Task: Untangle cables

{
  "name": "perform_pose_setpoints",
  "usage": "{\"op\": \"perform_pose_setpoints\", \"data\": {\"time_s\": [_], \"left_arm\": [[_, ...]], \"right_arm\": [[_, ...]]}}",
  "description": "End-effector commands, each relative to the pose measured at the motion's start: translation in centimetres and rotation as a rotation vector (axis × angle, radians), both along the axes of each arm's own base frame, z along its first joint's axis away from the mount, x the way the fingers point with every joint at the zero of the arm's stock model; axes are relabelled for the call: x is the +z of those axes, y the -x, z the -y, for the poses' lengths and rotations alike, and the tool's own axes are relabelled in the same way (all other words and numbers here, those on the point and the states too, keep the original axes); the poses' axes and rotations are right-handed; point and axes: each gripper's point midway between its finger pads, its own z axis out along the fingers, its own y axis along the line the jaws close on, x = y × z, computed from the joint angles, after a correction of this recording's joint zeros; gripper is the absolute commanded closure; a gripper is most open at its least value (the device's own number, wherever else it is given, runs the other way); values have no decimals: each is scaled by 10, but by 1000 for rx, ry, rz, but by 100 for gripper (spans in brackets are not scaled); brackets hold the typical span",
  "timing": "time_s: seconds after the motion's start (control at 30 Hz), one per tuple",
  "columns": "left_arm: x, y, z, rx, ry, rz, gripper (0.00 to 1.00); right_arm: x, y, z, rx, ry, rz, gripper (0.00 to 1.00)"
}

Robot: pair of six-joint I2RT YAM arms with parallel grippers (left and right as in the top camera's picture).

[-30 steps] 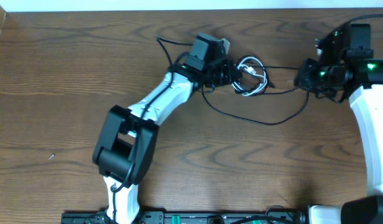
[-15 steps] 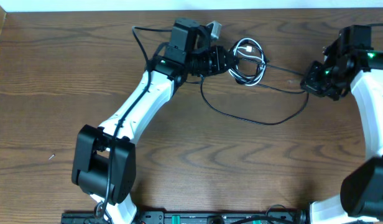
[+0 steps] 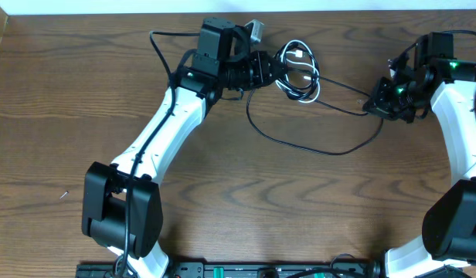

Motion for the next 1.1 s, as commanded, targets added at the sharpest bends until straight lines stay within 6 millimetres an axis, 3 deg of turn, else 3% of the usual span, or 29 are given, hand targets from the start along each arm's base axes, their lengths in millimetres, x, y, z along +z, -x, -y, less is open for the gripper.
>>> {"op": "perform_pose_setpoints", "data": {"time_s": [0.0, 0.03, 0.13, 0.2, 0.47, 0.7, 1.07], "left_arm": [[29, -20, -32, 103, -14, 89, 92], [29, -20, -32, 103, -14, 89, 92], [27, -19, -32, 103, -17, 82, 93], [25, -19, -33, 109, -26, 72, 92], [-7, -17, -54, 201, -161, -16, 92], [-12, -13, -55, 178, -188, -10, 92], [-11, -12, -54, 173, -179, -21, 92]], "right_arm": [[-9, 1, 30, -2, 109, -11, 87], [-8, 0, 27, 19, 97, 0, 83], [0, -4, 14, 102, 38, 51, 53], [9, -7, 8, 138, 6, 86, 40], [71, -20, -11, 197, -72, 254, 12], [96, -30, -59, 319, -173, 375, 9], [88, -38, -135, 438, -217, 389, 14]]}}
